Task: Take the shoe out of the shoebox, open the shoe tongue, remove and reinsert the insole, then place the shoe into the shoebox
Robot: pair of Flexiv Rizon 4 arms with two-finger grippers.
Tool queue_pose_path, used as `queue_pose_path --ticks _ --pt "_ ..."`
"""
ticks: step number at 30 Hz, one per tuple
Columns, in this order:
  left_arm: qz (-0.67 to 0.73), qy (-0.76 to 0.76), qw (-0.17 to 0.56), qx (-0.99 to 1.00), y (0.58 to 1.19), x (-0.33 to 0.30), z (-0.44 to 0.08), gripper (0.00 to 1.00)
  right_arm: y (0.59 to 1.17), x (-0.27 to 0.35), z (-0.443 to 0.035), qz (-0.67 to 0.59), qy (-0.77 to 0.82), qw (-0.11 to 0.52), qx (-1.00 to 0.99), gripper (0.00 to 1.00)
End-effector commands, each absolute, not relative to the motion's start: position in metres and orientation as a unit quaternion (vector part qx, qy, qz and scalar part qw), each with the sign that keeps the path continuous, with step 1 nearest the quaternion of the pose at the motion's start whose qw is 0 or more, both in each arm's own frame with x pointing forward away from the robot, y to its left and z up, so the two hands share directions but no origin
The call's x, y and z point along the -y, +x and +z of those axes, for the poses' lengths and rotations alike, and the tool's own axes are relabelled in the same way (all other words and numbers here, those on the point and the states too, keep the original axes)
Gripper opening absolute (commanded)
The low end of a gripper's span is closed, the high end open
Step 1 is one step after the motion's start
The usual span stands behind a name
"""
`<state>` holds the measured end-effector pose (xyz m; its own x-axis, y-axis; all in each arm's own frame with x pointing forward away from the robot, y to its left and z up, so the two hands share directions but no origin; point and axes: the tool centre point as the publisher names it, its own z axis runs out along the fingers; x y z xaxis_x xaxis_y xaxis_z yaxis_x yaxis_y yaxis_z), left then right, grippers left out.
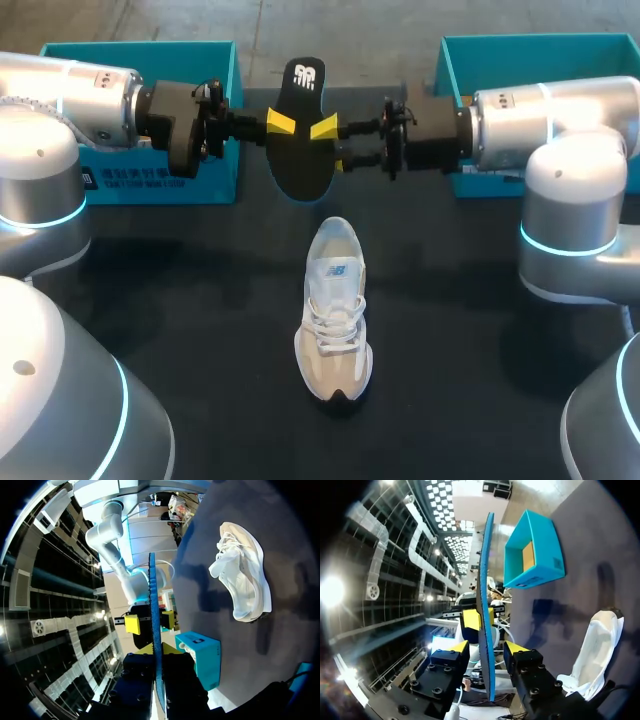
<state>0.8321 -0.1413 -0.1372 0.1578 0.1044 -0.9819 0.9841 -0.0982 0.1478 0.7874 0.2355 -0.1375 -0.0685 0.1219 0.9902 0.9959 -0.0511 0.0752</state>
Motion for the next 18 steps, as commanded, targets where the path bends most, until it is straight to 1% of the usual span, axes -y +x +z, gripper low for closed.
queue_pose_path --ticks 1,7,13,18 --pt "-0.452 0.586 0.486 -0.465 0.8308 0.1416 -0.1374 0.0 0.7847 -0.2427 -0.1383 -0.498 -0.532 0.433 0.531 0.42" --pt "-0.452 0.586 0.486 -0.465 0.8308 0.1416 -0.1374 0.0 0.7864 -0.2469 -0.1381 -0.495 -0.531 0.435 0.532 0.35" --pt "-0.452 0.586 0.486 -0.465 0.8308 0.1416 -0.1374 0.0 0.7854 -0.2506 -0.1364 -0.492 -0.523 0.441 0.539 0.36" --pt "-0.452 0.586 0.486 -0.465 0.8308 0.1416 -0.1374 0.0 0.7829 -0.2517 -0.1342 -0.49 -0.521 0.44 0.544 0.31"
